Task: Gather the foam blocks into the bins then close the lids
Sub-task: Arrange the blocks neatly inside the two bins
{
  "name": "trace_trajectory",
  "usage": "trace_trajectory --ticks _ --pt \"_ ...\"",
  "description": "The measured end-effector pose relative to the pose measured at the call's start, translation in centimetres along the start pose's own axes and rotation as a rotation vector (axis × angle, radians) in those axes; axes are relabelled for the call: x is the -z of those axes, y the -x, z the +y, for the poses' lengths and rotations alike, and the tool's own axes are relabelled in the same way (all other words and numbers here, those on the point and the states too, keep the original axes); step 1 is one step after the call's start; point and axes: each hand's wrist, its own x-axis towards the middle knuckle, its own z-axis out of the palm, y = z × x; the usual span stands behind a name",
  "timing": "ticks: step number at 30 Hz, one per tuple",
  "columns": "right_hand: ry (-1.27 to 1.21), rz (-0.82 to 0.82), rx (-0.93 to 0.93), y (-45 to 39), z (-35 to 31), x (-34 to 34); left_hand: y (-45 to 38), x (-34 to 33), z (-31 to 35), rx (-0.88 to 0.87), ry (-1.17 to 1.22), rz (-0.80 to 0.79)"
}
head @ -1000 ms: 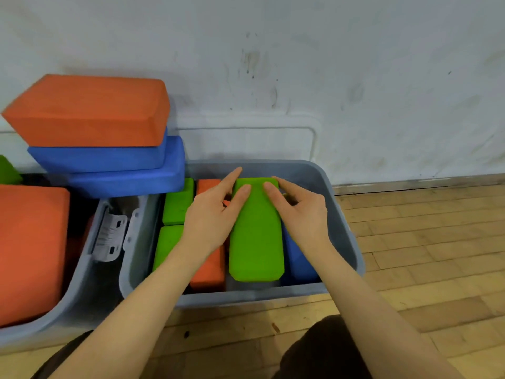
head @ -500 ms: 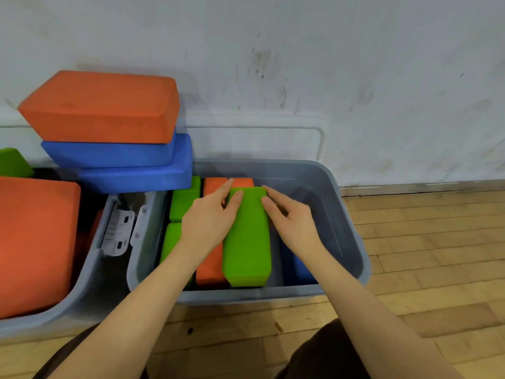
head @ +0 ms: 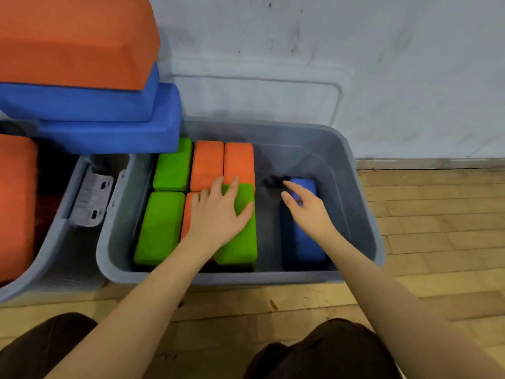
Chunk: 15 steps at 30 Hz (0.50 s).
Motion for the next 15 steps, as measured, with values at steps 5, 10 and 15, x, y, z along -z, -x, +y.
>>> trace_trajectory --ticks 5,10,15 --pt "0.504 -0.08 -0.13 -3.4 3.6 -0.6 -0.9 -3.5 0.1 -0.074 -0.081 -0.093" --pt "0.652 -0.148 -0.266 -5.3 5.4 -2.6 -1.3 -5.7 0.0 -0.059 -0.157 -0.139" --pt "0.568 -0.078 -0.202 -4.9 4.6 -2.3 -1.4 -5.4 -0.1 -0.051 -0.137 -0.158"
